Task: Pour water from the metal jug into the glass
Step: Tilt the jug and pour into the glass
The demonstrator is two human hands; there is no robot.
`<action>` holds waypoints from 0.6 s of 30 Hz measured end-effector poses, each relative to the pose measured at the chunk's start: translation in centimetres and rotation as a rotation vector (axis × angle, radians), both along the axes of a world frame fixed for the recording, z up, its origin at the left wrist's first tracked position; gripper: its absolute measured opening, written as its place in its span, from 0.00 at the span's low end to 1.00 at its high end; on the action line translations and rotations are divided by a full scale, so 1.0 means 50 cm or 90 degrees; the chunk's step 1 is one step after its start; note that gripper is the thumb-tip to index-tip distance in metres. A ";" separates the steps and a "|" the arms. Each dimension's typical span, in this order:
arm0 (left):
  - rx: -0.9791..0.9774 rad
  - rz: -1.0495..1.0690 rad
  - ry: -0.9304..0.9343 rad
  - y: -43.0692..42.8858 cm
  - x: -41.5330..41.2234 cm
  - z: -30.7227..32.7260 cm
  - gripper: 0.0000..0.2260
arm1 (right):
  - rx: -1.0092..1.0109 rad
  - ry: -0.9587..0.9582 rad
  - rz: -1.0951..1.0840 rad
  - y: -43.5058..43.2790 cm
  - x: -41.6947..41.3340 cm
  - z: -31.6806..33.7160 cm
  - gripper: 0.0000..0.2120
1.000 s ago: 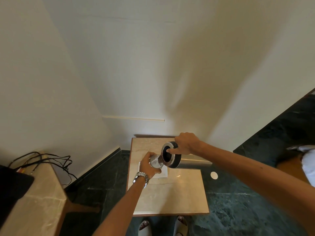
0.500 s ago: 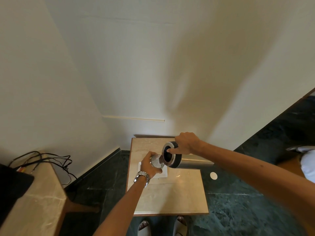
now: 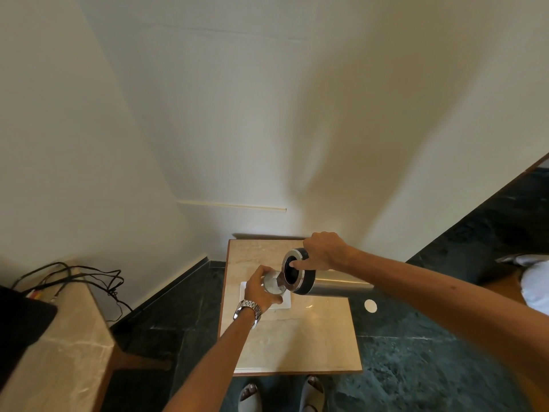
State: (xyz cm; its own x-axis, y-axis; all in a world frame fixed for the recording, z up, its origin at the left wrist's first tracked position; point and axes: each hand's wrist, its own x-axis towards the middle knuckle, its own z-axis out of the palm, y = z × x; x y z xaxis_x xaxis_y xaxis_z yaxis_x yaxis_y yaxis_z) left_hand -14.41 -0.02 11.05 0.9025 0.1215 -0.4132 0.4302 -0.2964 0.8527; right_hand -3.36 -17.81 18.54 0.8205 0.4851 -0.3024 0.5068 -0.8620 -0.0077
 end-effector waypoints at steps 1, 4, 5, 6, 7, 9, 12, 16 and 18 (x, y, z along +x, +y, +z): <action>-0.001 0.000 0.000 0.001 0.000 -0.001 0.30 | -0.002 -0.001 0.002 0.001 0.001 0.000 0.32; -0.001 -0.002 -0.001 0.001 0.002 -0.002 0.30 | 0.000 -0.007 0.007 0.002 0.001 0.000 0.32; -0.001 -0.003 -0.002 0.002 0.002 -0.003 0.30 | 0.002 -0.006 0.006 0.003 0.000 0.000 0.31; -0.002 -0.003 -0.002 0.002 0.003 -0.003 0.30 | 0.003 -0.005 0.005 0.003 0.000 0.000 0.31; -0.004 -0.002 -0.002 0.003 0.003 -0.003 0.30 | 0.002 -0.004 0.005 0.004 0.001 0.000 0.31; -0.009 -0.001 -0.002 0.003 0.004 -0.002 0.30 | 0.001 -0.003 0.003 0.003 0.002 0.000 0.32; -0.009 -0.002 -0.005 0.004 0.005 -0.002 0.29 | 0.000 -0.002 0.000 0.002 0.002 -0.003 0.32; -0.011 -0.001 0.002 0.005 0.006 -0.003 0.29 | -0.008 -0.002 -0.001 -0.001 0.002 -0.007 0.33; -0.010 -0.004 0.000 0.006 0.007 -0.004 0.30 | -0.005 -0.004 0.001 -0.001 0.002 -0.007 0.33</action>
State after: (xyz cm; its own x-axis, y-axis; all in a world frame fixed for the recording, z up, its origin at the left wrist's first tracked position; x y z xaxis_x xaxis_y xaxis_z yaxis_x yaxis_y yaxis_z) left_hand -14.05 0.27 10.84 0.9033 0.1093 -0.4149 0.4284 -0.2854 0.8573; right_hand -3.25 -17.85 18.19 0.8217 0.4844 -0.3005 0.5084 -0.8611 0.0019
